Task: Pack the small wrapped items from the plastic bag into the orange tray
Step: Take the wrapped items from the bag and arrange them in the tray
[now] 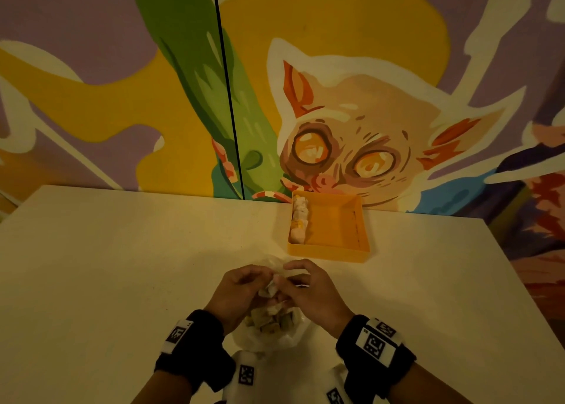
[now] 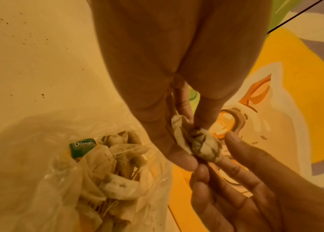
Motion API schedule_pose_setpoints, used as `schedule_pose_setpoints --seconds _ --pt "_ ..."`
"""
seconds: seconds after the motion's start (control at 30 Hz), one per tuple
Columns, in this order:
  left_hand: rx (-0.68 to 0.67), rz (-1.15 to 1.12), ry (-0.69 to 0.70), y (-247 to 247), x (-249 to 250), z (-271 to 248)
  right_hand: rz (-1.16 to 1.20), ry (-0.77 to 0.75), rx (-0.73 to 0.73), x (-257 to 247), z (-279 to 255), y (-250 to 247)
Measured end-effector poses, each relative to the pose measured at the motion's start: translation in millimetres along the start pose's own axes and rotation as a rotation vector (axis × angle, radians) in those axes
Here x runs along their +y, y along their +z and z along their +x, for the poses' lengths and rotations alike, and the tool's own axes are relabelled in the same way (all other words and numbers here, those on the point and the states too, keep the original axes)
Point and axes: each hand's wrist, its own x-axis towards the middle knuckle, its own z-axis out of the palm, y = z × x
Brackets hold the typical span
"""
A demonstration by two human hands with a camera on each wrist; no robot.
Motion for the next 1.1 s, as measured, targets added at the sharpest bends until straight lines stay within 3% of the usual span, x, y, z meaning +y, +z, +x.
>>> schedule_pose_setpoints --seconds 0.27,0.57,0.8,1.1 --pt "0.110 -0.031 0.050 -4 0 1 0.138 -0.008 0.028 -8 -8 -3" --pt "0.056 -0.076 -0.023 3 0 -1 0.028 -0.036 0.080 1 -4 -2" --pt "0.003 -0.088 -0.046 4 1 -1 -0.010 -0.036 0.039 3 -6 -1" --pt "0.138 -0.136 -0.053 -2 -1 2 -0.015 -0.054 0.002 0 -11 -8"
